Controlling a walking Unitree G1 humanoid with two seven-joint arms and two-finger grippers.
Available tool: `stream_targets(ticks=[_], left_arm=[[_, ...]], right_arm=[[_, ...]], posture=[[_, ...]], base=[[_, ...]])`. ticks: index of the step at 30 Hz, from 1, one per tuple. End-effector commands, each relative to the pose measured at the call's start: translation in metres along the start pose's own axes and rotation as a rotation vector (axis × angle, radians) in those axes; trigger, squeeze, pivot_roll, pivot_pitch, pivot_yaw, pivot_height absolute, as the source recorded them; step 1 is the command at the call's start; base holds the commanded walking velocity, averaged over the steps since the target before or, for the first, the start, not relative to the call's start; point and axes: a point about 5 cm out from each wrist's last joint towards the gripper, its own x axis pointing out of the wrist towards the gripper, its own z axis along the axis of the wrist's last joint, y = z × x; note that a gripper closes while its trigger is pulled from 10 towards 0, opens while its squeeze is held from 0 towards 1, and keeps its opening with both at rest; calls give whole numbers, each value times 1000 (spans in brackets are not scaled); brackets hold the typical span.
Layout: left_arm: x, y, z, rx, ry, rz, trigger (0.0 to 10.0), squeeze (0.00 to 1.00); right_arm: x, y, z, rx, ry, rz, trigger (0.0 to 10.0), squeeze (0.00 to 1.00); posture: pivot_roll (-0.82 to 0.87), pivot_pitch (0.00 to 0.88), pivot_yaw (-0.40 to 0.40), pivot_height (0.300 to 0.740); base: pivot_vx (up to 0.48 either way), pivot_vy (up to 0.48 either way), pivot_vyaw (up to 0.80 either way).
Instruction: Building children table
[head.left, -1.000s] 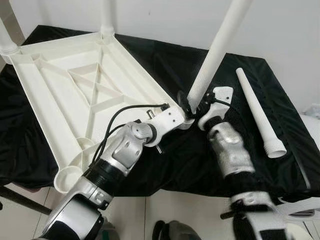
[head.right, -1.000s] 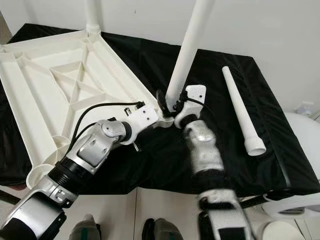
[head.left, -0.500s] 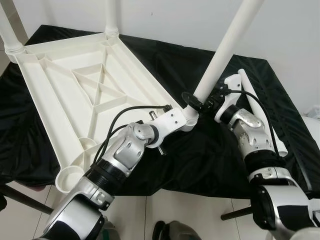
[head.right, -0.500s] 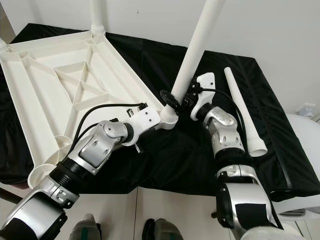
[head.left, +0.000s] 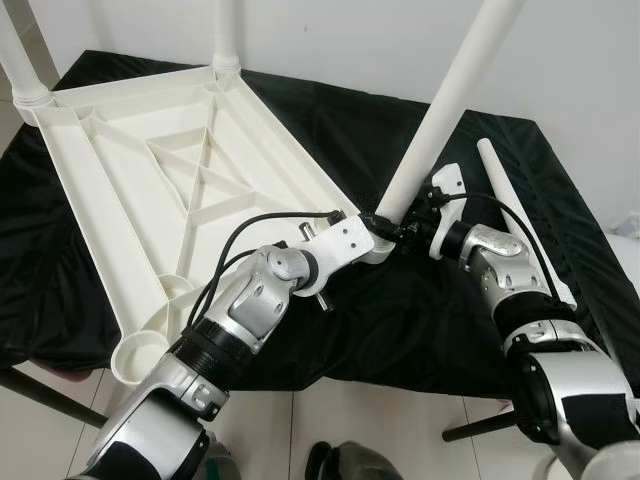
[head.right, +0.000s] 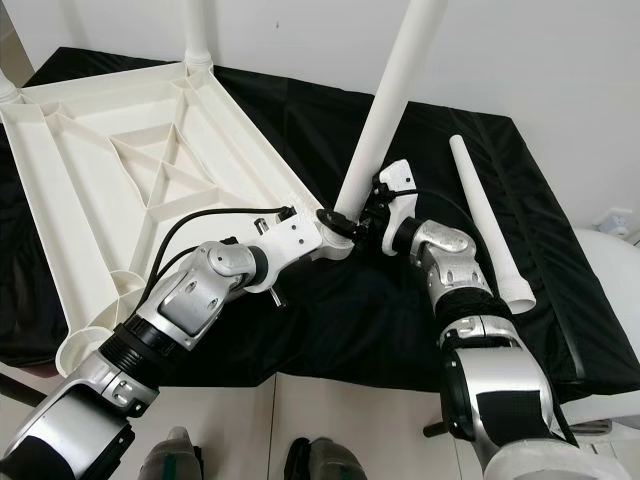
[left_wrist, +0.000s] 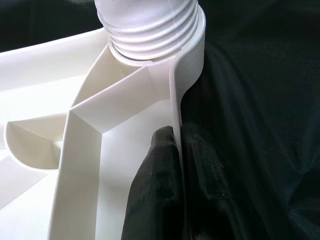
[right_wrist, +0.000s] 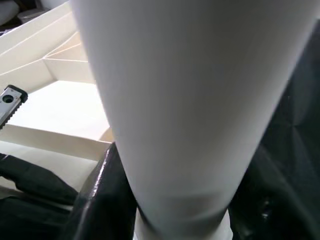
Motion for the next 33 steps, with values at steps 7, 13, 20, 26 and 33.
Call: stream_targets(ticks=[7, 13, 20, 26, 33], left_arm=[[3, -7, 12, 47, -42, -23, 10000, 0], [2, -7, 12, 46, -43, -23, 10000, 0], [2, -9, 11, 41, -41, -26, 10000, 0], [2, -10, 10, 35, -40, -31, 10000, 0], [1, -10, 9, 33, -36, -31, 10000, 0]], right_arm=[[-10, -4, -4, -42, 56, 24, 10000, 0], [-13, 0, -10, -31, 33, 35, 10000, 0], [-11, 18, -14, -11, -88, 6, 10000, 0], [-2, 41, -15, 13, -171, -27, 10000, 0], [16, 62, -9, 35, -227, -178, 10000, 0]], posture=[[76, 5, -109, 740], [74, 9, -112, 740], [67, 25, -111, 740], [67, 32, -113, 740], [70, 39, -113, 740]], base=[[0, 0, 0], [0, 0, 0], [0, 0, 0], [0, 0, 0], [0, 0, 0]])
